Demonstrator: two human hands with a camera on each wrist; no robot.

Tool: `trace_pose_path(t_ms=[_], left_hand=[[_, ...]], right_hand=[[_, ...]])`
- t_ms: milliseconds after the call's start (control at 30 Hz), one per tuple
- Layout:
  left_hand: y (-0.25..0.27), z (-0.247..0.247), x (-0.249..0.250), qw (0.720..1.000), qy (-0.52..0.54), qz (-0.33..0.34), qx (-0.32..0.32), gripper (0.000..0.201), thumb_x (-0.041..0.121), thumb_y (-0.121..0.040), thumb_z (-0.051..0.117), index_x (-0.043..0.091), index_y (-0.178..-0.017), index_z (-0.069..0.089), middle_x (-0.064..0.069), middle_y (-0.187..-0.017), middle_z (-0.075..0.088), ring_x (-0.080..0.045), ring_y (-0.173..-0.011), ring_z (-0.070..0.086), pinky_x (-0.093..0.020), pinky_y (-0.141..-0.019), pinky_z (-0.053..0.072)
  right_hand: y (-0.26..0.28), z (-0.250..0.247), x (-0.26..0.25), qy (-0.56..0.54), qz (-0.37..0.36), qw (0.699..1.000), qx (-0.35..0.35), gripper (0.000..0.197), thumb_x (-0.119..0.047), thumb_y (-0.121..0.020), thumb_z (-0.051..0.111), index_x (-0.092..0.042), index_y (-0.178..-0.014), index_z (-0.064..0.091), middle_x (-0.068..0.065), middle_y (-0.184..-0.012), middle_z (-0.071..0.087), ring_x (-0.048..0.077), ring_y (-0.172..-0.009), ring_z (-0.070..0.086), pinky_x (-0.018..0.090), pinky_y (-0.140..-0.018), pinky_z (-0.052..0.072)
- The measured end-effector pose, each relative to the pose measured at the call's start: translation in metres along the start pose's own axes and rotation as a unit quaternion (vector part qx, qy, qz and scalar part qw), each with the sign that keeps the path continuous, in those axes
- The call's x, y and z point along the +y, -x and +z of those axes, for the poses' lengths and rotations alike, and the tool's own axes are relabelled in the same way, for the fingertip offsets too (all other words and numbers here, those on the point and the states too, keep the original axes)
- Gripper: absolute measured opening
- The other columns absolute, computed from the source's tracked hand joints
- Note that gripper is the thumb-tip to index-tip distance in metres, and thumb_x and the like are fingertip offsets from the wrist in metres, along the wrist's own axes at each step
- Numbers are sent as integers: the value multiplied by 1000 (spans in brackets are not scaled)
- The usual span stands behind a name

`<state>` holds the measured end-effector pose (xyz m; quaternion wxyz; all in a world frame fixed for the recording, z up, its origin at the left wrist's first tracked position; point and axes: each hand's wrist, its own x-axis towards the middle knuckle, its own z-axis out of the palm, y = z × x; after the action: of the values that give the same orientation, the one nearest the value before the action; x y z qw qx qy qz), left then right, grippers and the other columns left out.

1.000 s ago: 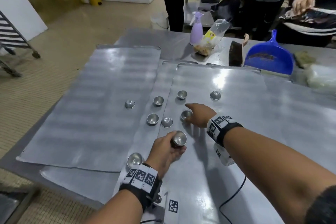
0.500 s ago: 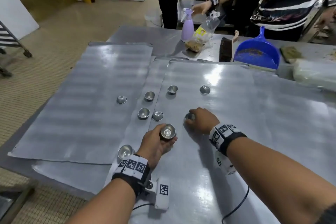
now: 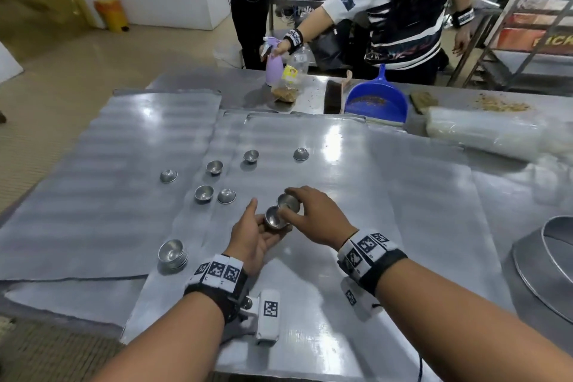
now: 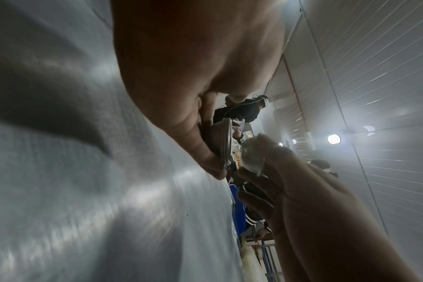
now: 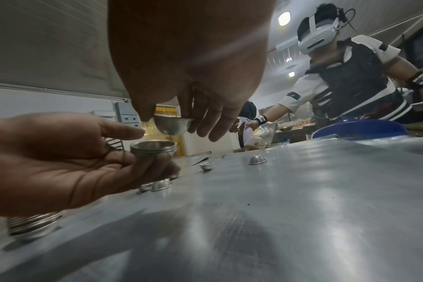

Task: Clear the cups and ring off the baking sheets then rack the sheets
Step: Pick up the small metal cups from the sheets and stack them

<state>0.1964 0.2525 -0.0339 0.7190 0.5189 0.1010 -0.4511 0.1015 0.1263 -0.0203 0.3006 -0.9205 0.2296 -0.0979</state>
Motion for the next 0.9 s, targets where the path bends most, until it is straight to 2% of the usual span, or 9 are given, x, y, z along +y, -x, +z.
trace_pose_path(t_ms=[133, 200, 333, 467, 533, 600, 667, 767, 900], left_hand=[[12, 11, -10, 1000, -1, 1, -25, 42, 34, -104, 47, -5, -97, 62, -14, -69, 71, -23, -65, 70, -37, -68, 58], [18, 14, -12, 1000, 6, 7, -25, 34, 28, -104, 47, -1, -91, 59, -12, -62, 69, -21, -56, 70, -36, -63, 59], [26, 10, -13, 999, 2, 21, -31, 26, 21, -103, 51, -3, -101, 60, -15, -72, 73, -23, -59, 72, -33, -58, 61], [24, -5, -8, 999, 8, 33, -22, 30, 21, -102, 51, -6, -112, 60, -18, -83, 74, -25, -71, 74, -37, -71, 60], [23, -14, -1, 999, 32, 37, -9, 31, 22, -102, 51, -7, -106, 60, -23, -90, 73, -33, -76, 74, -39, -73, 62], [22, -24, 10, 998, 56, 40, 10, 34, 23, -102, 52, -10, -105, 58, -30, -102, 68, -43, -84, 71, -39, -64, 63], [22, -34, 22, 996, 69, 47, 33, 40, 24, -102, 52, -14, -115, 55, -32, -108, 66, -46, -88, 69, -36, -56, 61], [19, -49, 40, 993, 77, 66, 60, 45, 26, -102, 53, -14, -121, 53, -31, -106, 66, -44, -83, 71, -35, -56, 62], [13, -69, 65, 991, 77, 77, 78, 46, 30, -101, 55, -10, -124, 54, -33, -114, 66, -42, -78, 73, -34, -56, 62]], right_hand=[[20, 0, -1, 23, -21, 999, -15, 51, -51, -92, 59, -28, -138, 54, -3, -127, 64, 16, -123, 50, 35, -95, 47], [27, 2, 0, 19, -11, 1000, -15, 53, -52, -91, 60, -32, -139, 52, -2, -127, 64, 14, -125, 50, 34, -96, 47], [31, 6, -4, 13, -13, 1000, -13, 56, -54, -89, 63, -33, -140, 52, -2, -128, 64, 14, -125, 50, 34, -98, 47], [25, 8, -10, -2, -23, 1000, -19, 61, -61, -92, 54, -32, -145, 48, -6, -139, 59, 13, -131, 47, 35, -104, 44], [15, 9, -12, -12, -18, 1000, -8, 55, -59, -97, 46, -29, -143, 50, -6, -140, 59, 15, -130, 48, 35, -105, 43], [2, 12, -13, -16, -8, 1000, 1, 47, -53, -101, 42, -26, -137, 57, -4, -133, 64, 18, -125, 53, 37, -102, 44], [-15, 17, -14, -7, -4, 1000, 0, 41, -48, -102, 43, -24, -128, 63, -4, -125, 68, 20, -118, 58, 40, -97, 47], [-42, 26, -20, 9, -5, 1000, -19, 34, -41, -100, 48, -22, -123, 66, -2, -121, 70, 21, -113, 61, 38, -94, 49], [-79, 40, -34, 39, 9, 997, -69, 37, -39, -99, 52, -22, -130, 62, -1, -129, 65, 20, -115, 60, 35, -94, 48]])
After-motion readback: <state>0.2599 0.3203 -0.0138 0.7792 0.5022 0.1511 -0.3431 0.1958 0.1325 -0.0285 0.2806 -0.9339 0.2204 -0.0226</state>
